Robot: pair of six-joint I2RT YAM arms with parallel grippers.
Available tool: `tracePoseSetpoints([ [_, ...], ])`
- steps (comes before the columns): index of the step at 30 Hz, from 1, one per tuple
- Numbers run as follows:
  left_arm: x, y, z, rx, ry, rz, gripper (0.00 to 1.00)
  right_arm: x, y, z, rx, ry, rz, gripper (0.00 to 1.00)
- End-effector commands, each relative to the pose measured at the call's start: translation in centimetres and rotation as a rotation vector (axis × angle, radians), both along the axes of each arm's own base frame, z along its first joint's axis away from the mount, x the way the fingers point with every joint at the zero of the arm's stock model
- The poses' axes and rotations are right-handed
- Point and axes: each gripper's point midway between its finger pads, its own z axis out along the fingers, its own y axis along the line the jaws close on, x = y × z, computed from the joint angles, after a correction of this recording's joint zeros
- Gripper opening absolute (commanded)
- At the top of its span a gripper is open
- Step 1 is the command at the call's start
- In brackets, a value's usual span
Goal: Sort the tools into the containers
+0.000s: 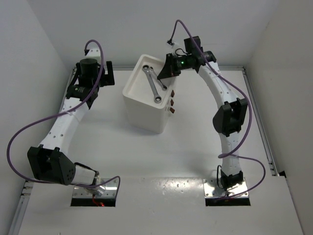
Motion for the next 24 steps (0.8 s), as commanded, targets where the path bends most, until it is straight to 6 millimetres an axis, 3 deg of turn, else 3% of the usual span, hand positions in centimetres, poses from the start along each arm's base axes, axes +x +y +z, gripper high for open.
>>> tracePoseSetpoints([
  [1, -0.7, 0.3, 2.2, 0.003, -0.061, 0.008, 0.99, 1.6, -0.3, -1.1, -0.052, -0.055, -0.031, 0.00],
  [11, -1.0, 0.5, 1.8, 0.007, -0.052, 0.017, 0.99, 2.8, -0.6, -3.0, -0.082, 0.002, -0.108, 0.00],
  [13, -1.0, 0.5, 1.8, 0.007, -0.052, 0.017, 0.99, 2.8, -0.6, -2.8, -0.079, -0.006, -0.108, 0.09],
  [14, -1.0, 0.5, 1.8, 0.007, -0.052, 0.017, 0.99, 2.9, -0.5, -2.7, -0.075, -0.015, -0.109, 0.27],
  [16, -1.2, 0.6, 2.1, 0.006, -0.061, 0.017, 0.99, 2.9, -0.3, -1.1, -0.046, -0.056, -0.095, 0.38],
  [17, -1.1, 0.2, 2.1, -0.001, -0.060, -0.003, 0.99, 2.4, 0.0, 0.7, -0.008, -0.071, -0.085, 0.44],
  [18, -1.1, 0.0, 2.1, -0.006, -0.059, -0.015, 0.99, 2.1, 0.2, 1.8, 0.020, -0.084, -0.075, 0.44],
  [22, -1.2, -0.6, 3.6, -0.013, -0.091, -0.051, 0.99, 0.7, 0.9, 10.7, 0.217, -0.301, -0.054, 0.44],
  [23, -1.2, -0.6, 3.6, -0.013, -0.092, -0.051, 0.99, 0.6, 0.3, 10.8, 0.229, -0.291, -0.082, 0.44],
  [24, -0.9, -0.7, 4.3, -0.010, -0.104, -0.063, 0.99, -0.2, 0.0, 13.0, 0.245, -0.344, -0.087, 0.44],
])
